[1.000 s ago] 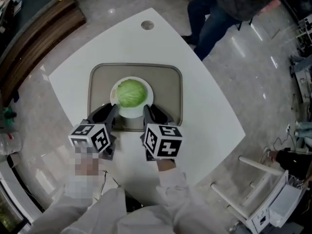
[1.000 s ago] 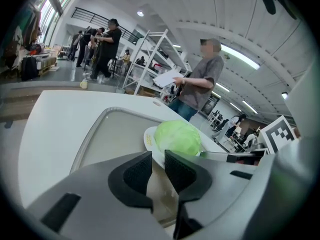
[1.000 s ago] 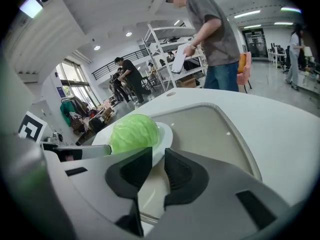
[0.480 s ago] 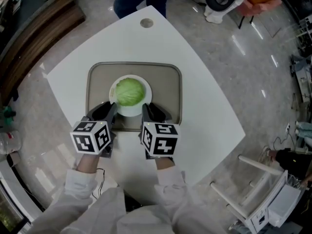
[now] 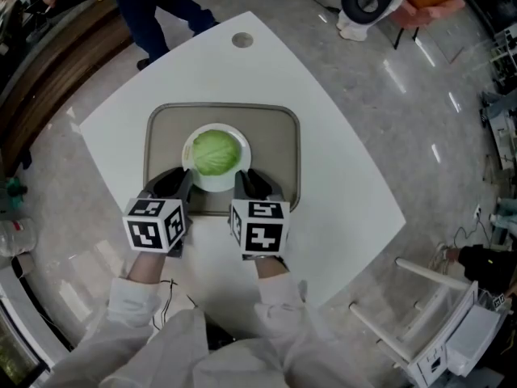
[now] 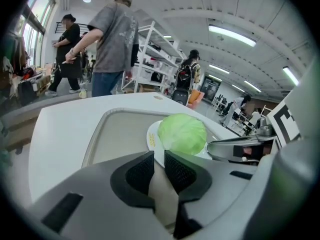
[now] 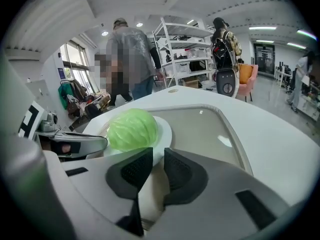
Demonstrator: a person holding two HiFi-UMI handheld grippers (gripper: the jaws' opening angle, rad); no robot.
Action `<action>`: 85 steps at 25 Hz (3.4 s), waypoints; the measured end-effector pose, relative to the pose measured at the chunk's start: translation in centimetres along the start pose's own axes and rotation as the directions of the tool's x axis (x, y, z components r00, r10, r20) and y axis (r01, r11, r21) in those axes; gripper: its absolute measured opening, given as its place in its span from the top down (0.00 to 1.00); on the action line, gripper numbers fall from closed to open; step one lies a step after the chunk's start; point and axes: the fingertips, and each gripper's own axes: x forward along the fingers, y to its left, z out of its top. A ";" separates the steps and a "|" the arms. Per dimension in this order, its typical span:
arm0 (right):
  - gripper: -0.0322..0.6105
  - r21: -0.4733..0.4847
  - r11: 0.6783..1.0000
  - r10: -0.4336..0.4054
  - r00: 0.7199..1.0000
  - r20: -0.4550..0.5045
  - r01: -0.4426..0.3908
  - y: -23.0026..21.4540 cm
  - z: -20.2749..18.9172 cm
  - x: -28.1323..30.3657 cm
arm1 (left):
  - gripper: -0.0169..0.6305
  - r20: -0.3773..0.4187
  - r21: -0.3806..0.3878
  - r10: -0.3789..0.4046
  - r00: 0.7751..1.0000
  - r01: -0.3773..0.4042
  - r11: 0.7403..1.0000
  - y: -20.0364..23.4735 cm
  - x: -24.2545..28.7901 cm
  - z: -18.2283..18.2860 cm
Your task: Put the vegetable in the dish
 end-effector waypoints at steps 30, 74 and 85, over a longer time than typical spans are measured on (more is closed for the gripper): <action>0.92 -0.121 0.954 0.297 0.909 0.292 -0.273 3.9 0.0 -21.3 | 0.93 0.350 -0.087 -0.060 0.935 0.096 0.992 -13.9 -17.2 -1.3; 0.93 -0.300 0.901 0.408 0.846 0.345 -0.312 6.4 -9.2 -39.2 | 0.96 0.395 0.066 -0.141 0.908 0.126 0.990 -29.4 -30.2 -10.2; 0.93 -0.344 0.899 0.388 0.854 0.347 -0.269 6.2 -9.6 -39.2 | 0.96 0.386 0.080 -0.163 0.908 0.143 0.987 -29.8 -29.8 -10.6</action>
